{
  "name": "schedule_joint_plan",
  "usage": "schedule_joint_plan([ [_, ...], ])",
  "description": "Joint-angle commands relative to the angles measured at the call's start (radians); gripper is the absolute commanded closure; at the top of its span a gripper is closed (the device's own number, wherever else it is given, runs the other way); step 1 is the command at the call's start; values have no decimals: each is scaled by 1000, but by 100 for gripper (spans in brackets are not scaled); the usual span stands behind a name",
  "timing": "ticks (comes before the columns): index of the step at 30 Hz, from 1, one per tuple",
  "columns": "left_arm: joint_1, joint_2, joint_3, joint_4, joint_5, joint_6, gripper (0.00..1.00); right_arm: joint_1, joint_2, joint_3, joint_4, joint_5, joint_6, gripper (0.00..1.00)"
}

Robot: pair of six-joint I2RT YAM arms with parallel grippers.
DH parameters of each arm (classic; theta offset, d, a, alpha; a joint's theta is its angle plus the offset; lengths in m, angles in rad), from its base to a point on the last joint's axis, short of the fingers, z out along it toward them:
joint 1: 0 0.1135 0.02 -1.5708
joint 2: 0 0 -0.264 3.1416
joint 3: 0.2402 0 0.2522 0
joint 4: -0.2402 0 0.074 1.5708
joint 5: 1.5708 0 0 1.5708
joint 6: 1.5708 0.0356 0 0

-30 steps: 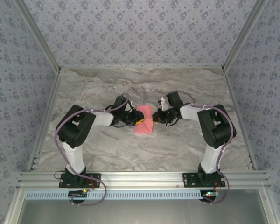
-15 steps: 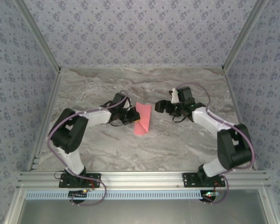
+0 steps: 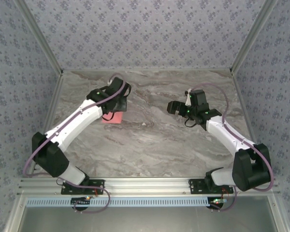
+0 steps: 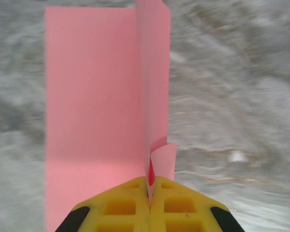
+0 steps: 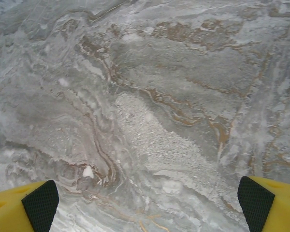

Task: Fold a paper plane with a square sheet of paper (pick it up from the middle)
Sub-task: Turn over the paper at the center of the table.

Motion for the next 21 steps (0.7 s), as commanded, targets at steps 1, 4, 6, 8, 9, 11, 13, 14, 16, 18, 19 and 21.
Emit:
schedule_joint_plan([
  [1, -40, 120, 53, -184, -325, 12, 95, -10, -12, -12, -40, 67, 27, 0],
  [4, -87, 268, 106, -261, -481, -69, 95, -12, -6, -6, -59, 92, 37, 0],
  [6, -119, 390, 171, -337, -567, -135, 95, -15, -9, -5, -73, 110, 47, 0],
  [8, -152, 493, 213, -365, -603, -163, 95, -20, -10, -5, -83, 125, 56, 0],
  [9, -170, 543, 234, -368, -610, -170, 95, -24, -9, -5, -89, 126, 59, 0],
  [11, -199, 612, 265, -350, -589, -167, 95, -32, -8, -7, -92, 126, 66, 0],
  [13, -226, 650, 273, -290, -533, -147, 95, -41, -4, -8, -97, 126, 69, 0],
  [14, -234, 657, 270, -260, -504, -137, 95, -43, -2, -8, -99, 125, 71, 0],
  [16, -245, 666, 262, -199, -426, -127, 95, -49, 3, -8, -106, 129, 74, 0],
  [18, -250, 669, 257, -167, -376, -128, 95, -53, 8, -9, -109, 132, 80, 0],
  [19, -253, 673, 258, -154, -353, -127, 94, -56, 9, -11, -109, 131, 82, 0],
  [21, -254, 681, 258, -133, -319, -121, 91, -59, 12, -11, -109, 130, 84, 0],
])
